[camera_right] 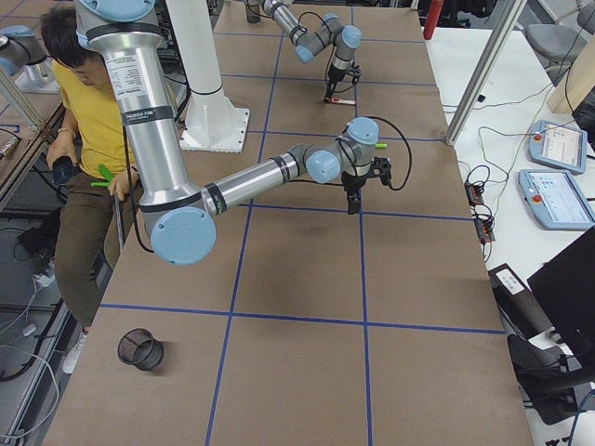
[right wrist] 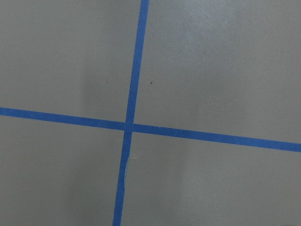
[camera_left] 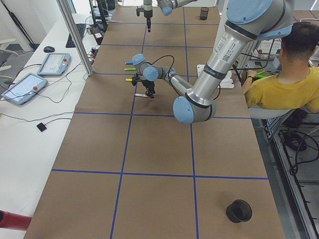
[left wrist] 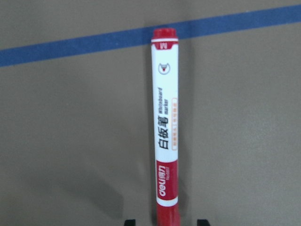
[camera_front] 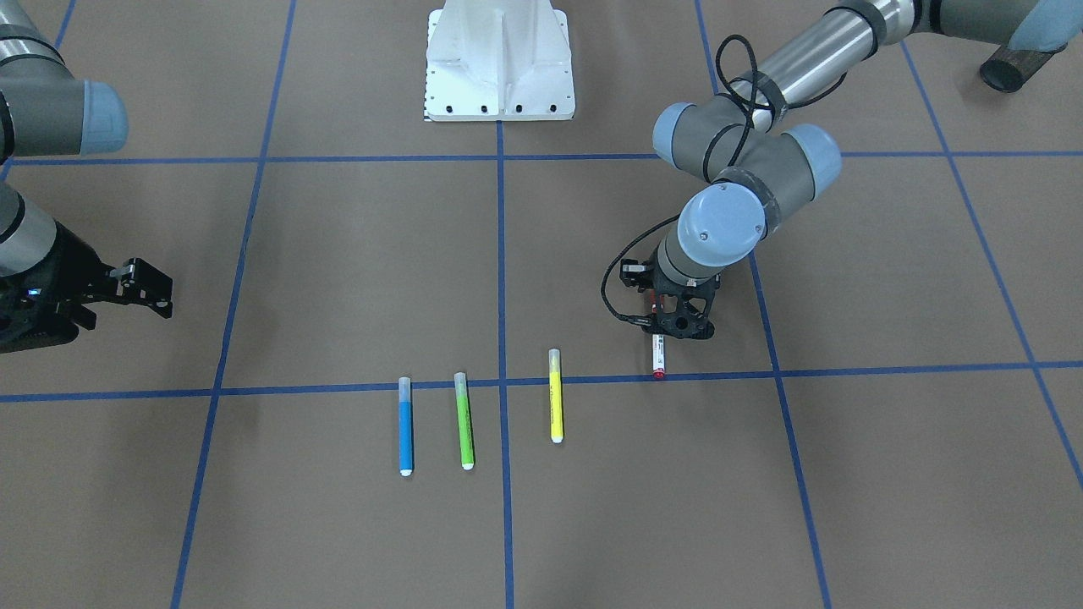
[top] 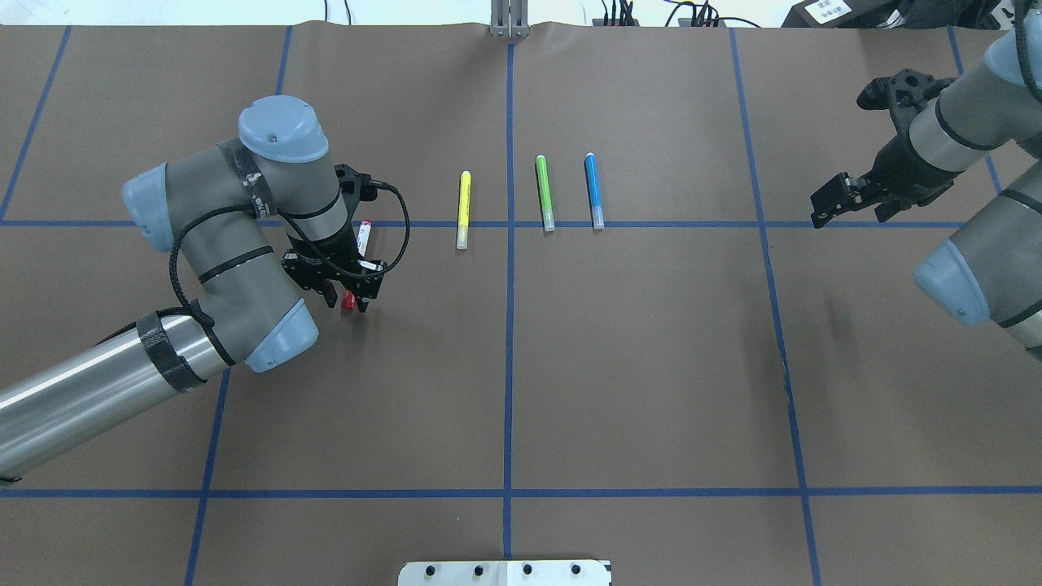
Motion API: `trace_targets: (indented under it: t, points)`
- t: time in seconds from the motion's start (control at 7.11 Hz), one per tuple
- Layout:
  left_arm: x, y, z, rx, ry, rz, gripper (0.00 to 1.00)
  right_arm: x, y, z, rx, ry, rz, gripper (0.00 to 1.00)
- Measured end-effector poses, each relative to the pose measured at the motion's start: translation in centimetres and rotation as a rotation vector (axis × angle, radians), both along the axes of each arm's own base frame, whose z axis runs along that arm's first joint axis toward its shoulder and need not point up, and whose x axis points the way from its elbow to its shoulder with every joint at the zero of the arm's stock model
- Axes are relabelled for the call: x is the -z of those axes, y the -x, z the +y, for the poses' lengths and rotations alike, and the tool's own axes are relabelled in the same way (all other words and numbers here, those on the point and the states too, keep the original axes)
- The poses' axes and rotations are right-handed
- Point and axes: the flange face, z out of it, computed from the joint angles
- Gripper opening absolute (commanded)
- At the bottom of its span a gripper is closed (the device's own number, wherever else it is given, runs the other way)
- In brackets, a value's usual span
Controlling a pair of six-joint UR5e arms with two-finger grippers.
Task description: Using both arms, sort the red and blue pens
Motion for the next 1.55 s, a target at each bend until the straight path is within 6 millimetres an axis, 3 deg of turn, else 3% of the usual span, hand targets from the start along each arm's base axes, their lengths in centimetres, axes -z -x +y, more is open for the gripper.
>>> trace_targets:
  t: [0.84, 0.99, 1.13, 1.27, 1.55]
  points:
    - [-0.34, -0.24, -0.13, -0.001, 0.005, -0.006, 0.43, -0.03, 0.00, -0.01, -0.001, 0.000, 0.001, 0.99]
    - [-0.40, -0.25, -0.14, -0.001, 0.005, -0.007, 0.31, -0.03, 0.00, -0.01, -0.001, 0.001, 0.001, 0.99]
    - [-0.41, -0.25, -0.13, -0.002, 0.005, -0.006, 0.08, -0.03, 0.00, -0.01, -0.001, 0.000, 0.001, 0.99]
    - [-0.39, -0.24, -0.13, -0.002, 0.004, -0.006, 0.00, -0.02, 0.00, -0.01, -0.001, -0.001, 0.001, 0.99]
    - [-0.26, -0.18, -0.10, -0.003, 0.001, -0.004, 0.00, -0.02, 0.00, -0.01, -0.001, 0.000, 0.001, 0.99]
